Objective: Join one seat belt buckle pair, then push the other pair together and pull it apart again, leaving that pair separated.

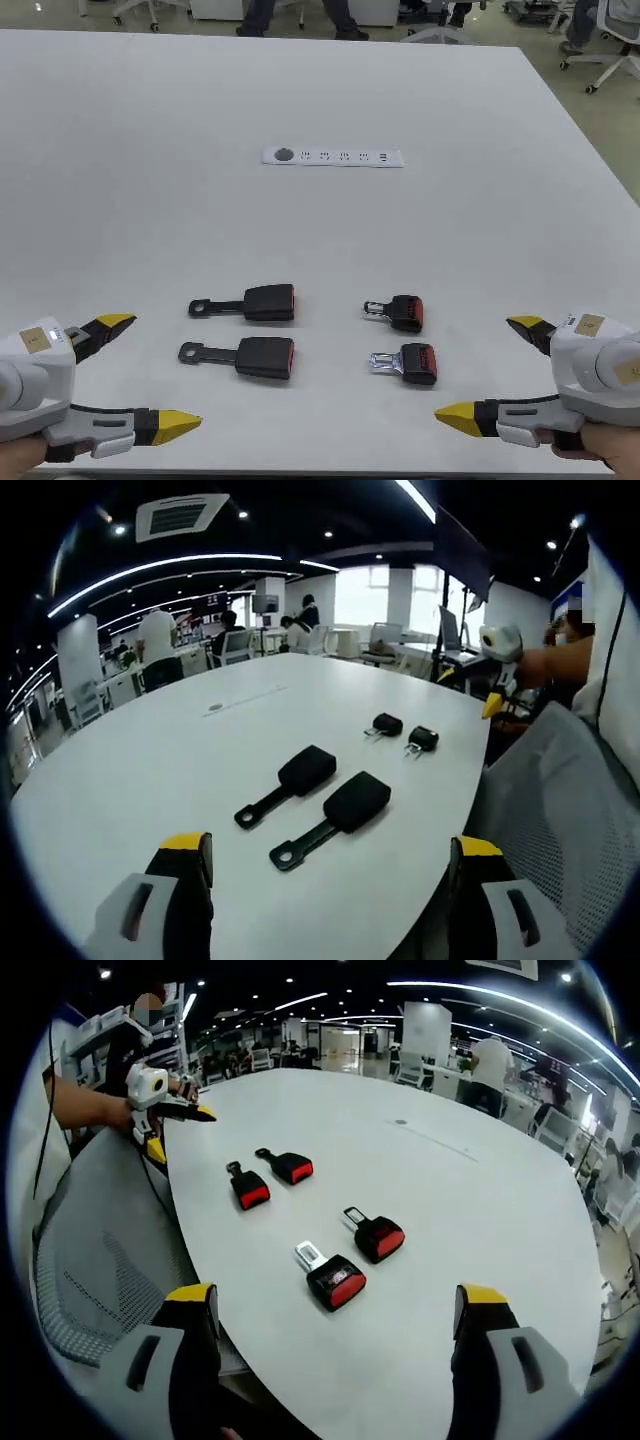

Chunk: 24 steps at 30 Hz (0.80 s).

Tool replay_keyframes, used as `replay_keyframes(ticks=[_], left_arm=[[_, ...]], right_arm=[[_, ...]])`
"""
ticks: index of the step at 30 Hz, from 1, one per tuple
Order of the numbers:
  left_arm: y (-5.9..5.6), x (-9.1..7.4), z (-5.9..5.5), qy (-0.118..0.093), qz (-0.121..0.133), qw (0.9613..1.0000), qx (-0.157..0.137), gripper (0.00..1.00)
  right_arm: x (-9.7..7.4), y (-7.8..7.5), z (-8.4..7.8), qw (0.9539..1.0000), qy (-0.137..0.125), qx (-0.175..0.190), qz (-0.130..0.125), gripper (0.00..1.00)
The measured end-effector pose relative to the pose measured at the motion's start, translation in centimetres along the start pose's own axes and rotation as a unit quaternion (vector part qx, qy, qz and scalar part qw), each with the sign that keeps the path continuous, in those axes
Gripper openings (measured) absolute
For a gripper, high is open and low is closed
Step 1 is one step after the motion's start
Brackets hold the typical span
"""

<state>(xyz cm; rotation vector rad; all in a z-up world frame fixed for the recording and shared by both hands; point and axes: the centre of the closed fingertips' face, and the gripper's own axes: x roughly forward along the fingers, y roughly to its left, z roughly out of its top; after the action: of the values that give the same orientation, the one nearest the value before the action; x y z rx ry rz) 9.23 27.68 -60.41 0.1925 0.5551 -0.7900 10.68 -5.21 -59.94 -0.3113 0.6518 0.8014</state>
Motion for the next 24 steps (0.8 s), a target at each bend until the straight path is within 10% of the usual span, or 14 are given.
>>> replay_keyframes(ticks=[24], left_arm=[[0.16, -0.02, -0.09, 0.001, 0.001, 1.0000, -0.002, 1.00]], right_arm=[[-0.26, 0.28, 0.36, 0.9999, -0.008, 0.011, -0.003, 1.00]])
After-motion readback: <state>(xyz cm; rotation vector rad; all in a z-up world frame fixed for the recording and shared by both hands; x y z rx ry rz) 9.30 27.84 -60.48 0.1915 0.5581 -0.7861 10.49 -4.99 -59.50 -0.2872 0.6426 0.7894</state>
